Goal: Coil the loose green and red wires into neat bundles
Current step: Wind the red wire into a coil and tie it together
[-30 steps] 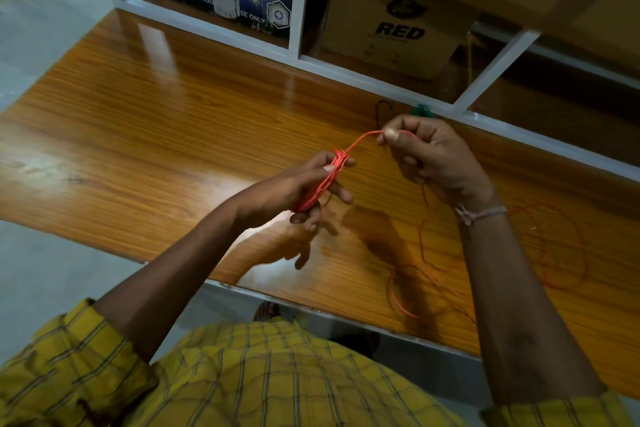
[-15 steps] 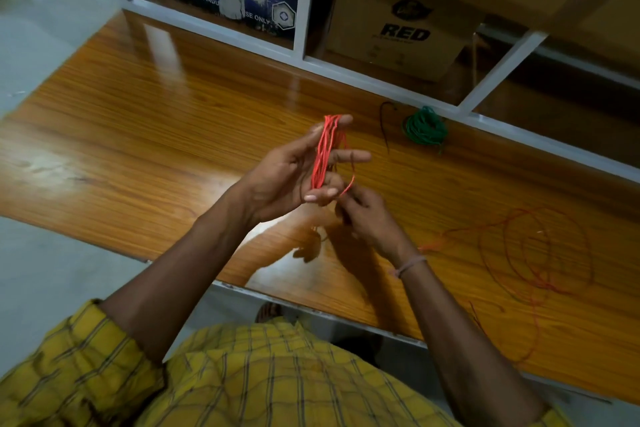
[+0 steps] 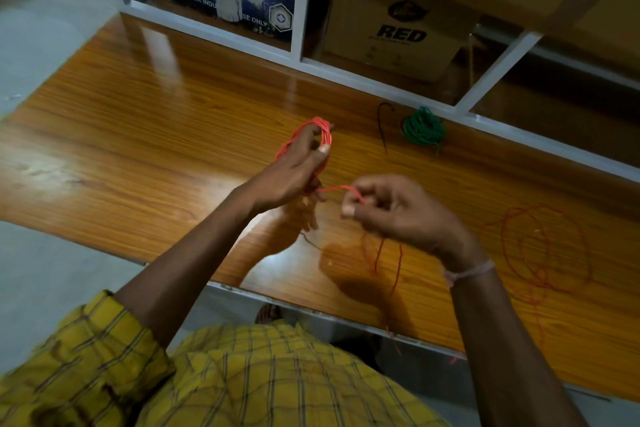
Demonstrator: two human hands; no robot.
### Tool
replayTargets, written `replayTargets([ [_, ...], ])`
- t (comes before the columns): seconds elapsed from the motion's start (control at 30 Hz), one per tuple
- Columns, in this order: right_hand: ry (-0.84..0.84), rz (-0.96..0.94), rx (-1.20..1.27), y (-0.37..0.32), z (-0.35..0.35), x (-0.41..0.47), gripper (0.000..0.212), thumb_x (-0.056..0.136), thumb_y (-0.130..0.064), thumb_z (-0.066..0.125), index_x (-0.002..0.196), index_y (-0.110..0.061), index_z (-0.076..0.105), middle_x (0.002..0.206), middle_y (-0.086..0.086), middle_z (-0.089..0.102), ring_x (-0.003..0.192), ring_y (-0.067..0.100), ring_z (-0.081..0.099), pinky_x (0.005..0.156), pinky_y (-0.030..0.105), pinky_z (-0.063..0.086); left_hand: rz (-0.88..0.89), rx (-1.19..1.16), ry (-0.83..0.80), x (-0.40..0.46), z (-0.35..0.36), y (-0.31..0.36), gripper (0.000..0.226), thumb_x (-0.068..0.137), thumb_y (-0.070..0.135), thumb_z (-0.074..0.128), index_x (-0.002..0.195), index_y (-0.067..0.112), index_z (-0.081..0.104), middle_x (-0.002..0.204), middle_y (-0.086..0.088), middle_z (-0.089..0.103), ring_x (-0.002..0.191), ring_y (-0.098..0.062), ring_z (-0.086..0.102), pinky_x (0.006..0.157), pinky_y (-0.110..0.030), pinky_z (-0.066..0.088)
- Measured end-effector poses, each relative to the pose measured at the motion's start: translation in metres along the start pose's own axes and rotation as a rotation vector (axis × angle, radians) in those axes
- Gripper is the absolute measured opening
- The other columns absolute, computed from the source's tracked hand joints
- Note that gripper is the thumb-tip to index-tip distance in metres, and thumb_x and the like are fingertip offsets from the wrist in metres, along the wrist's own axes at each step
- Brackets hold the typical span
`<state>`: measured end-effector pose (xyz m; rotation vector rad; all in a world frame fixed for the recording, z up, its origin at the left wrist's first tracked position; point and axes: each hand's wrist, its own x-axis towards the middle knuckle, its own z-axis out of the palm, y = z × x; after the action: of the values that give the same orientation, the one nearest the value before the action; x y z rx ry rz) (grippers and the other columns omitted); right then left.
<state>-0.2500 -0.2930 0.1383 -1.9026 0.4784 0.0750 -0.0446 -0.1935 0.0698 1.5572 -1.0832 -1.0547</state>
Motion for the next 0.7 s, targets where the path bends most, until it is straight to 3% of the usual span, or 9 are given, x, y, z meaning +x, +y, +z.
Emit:
replayTargets([
  [0.07,0.059,-0.040,0.101,0.002,-0.021,0.000,0.025,0.100,-0.022,0.069,0.101,0.003,0.069,0.067,0.014,0.052,0.053,0.019,0.046,0.047,0.023,0.037,-0.022,-0.018,-0.101,-0.006,0.002,0.004,0.041,0.115,0.045,0.037,0.154,0.034,0.031,0.134,-0.029,0.054,0.073,-0.034,0.073,0.063,-0.047,0.062],
  [0.17,0.126,-0.069,0.216,0.012,-0.040,0.010,0.032,0.095,-0.020,0.073,0.101,0.011,0.065,0.059,0.011,0.043,0.043,0.010,0.037,0.041,0.023,0.030,-0.102,-0.071,-0.240,-0.014,0.008,0.010,0.038,0.114,0.049,0.035,0.152,0.041,0.034,0.130,-0.019,0.061,0.065,-0.016,0.060,0.057,-0.029,0.049],
  [0.37,0.297,-0.074,0.407,0.038,-0.051,0.036,0.011,0.090,-0.017,0.072,0.091,-0.009,0.065,0.069,0.002,0.044,0.050,0.006,0.037,0.047,0.022,0.032,-0.128,-0.553,-0.474,-0.025,0.014,0.003,0.047,0.116,0.042,0.025,0.159,0.027,0.036,0.129,-0.027,0.059,0.052,-0.013,0.045,0.046,-0.028,0.020],
  [0.47,0.339,-0.062,0.474,0.058,-0.038,0.050,0.010,0.091,-0.019,0.070,0.092,-0.011,0.065,0.072,-0.006,0.055,0.053,0.005,0.040,0.049,0.021,0.034,-0.131,-0.741,-0.603,-0.024,0.014,0.002,0.050,0.116,0.039,0.019,0.159,0.021,0.038,0.127,-0.029,0.055,0.046,-0.009,0.042,0.042,-0.024,0.017],
  [0.53,0.348,-0.029,0.551,0.073,-0.024,0.056,0.016,0.092,-0.026,0.070,0.094,-0.012,0.064,0.066,-0.007,0.052,0.050,0.006,0.036,0.049,0.020,0.033,-0.089,-0.867,-0.645,-0.023,0.014,0.006,0.050,0.116,0.038,0.017,0.159,0.022,0.036,0.127,-0.027,0.056,0.047,-0.008,0.044,0.042,-0.025,0.018],
  [0.63,0.374,0.076,0.578,0.088,-0.001,0.056,0.041,0.098,-0.038,0.068,0.112,0.001,0.064,0.062,-0.004,0.043,0.047,0.004,0.032,0.045,0.018,0.031,-0.044,-0.980,-0.591,-0.020,0.011,0.015,0.053,0.117,0.038,0.015,0.163,0.022,0.032,0.131,-0.024,0.057,0.053,-0.010,0.053,0.044,-0.024,0.021],
  [0.7,0.340,0.129,0.562,0.094,0.019,0.051,0.035,0.109,-0.031,0.054,0.112,0.002,0.067,0.063,-0.003,0.046,0.045,0.004,0.034,0.042,0.017,0.032,-0.013,-1.009,-0.520,-0.016,0.006,0.020,0.053,0.117,0.039,0.017,0.165,0.022,0.030,0.136,-0.025,0.056,0.059,-0.014,0.059,0.043,-0.022,0.030],
])
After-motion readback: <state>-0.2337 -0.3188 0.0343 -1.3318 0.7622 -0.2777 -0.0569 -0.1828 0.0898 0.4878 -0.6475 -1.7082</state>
